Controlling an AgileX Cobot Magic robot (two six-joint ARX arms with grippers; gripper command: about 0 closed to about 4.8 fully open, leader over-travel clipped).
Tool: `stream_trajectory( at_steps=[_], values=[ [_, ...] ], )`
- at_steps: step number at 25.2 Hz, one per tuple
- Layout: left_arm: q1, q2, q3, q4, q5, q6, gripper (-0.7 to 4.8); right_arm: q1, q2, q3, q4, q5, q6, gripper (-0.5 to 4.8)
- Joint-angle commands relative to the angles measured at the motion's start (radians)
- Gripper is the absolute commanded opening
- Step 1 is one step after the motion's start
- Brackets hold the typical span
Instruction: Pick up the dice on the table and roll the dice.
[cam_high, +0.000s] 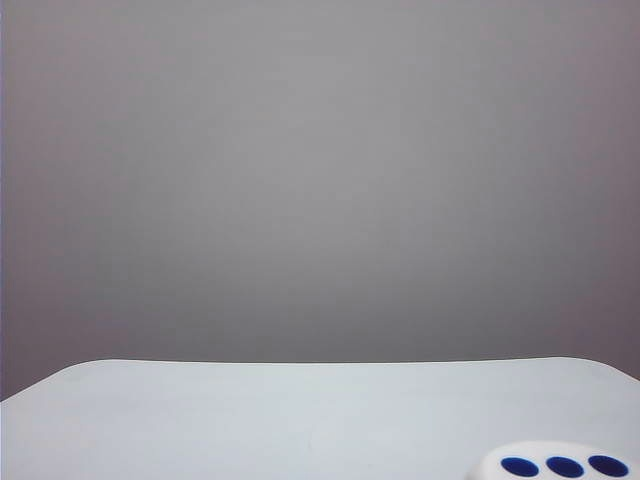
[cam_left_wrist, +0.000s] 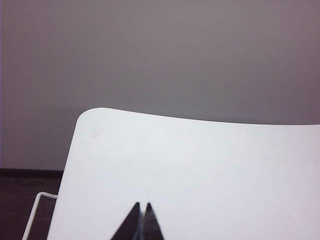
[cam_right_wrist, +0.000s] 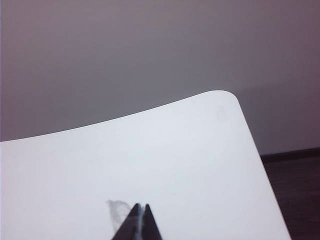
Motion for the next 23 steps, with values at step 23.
stream_trajectory(
  at_steps=[23],
  values=[
    [-0.080, 0.077, 0.161, 0.011, 0.042, -0.056, -0.05, 0.010, 0.071, 0.055, 0.005, -0.148, 0.074, -0.05]
  ],
)
